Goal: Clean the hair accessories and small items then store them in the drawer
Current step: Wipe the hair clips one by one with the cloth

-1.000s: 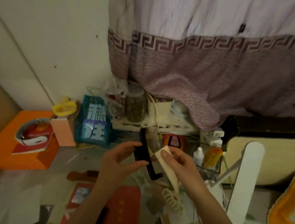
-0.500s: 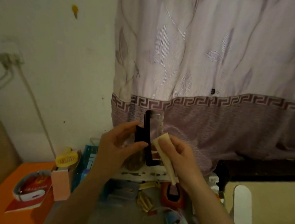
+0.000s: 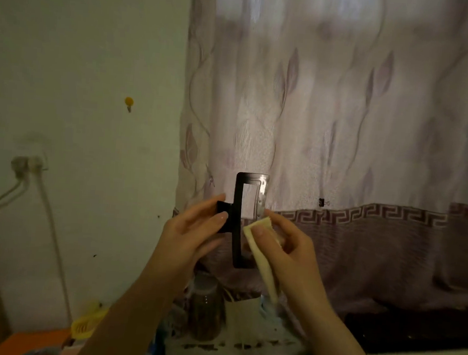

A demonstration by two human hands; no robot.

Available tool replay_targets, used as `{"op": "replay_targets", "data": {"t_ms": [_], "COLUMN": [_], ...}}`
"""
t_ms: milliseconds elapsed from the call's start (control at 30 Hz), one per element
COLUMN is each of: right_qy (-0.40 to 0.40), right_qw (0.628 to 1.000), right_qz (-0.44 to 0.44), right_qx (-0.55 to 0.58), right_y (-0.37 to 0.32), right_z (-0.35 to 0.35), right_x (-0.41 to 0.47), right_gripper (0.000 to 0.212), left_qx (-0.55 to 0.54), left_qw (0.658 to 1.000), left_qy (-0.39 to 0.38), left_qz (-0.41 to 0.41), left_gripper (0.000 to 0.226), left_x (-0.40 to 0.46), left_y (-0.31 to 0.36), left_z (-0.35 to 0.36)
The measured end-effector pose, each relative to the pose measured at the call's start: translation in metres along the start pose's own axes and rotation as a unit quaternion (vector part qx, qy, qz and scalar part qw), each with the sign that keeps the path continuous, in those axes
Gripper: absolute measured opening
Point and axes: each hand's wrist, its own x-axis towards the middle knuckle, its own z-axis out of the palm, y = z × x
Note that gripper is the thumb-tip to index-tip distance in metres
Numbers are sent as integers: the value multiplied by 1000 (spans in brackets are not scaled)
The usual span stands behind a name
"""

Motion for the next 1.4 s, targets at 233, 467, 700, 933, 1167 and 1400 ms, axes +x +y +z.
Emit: {"op": "replay_targets", "data": {"t_ms": [233, 467, 700, 933, 1167, 1400], "right_qy": [37, 65, 57, 68, 75, 47], "right_qw": [997, 993, 992, 991, 989, 994], "right_qz": [-60, -101, -112, -119, -123, -98], "right_qx": [-8, -12, 2, 8, 5, -18], "right_y": [-12, -9, -15, -23, -35, -40], "right_z": [-2, -3, -3, -1, -7, -12], "right_x": [1, 9, 19, 32, 43, 43], "right_gripper": [24, 37, 36, 33, 32, 30], "left_qx": [-46, -87, -84, -38, -4, 22], "left_qw": [998, 993, 993, 996, 998, 997], "left_qy": [42, 65, 68, 61, 51, 55], "left_qz": [28, 38, 43, 45, 40, 38], "left_gripper": [43, 40, 28, 39, 34, 30], "left_x": [2, 5, 8, 7, 2, 2], "left_y": [7, 10, 9, 6, 6, 11], "left_z": [15, 26, 25, 20, 15, 8]}}
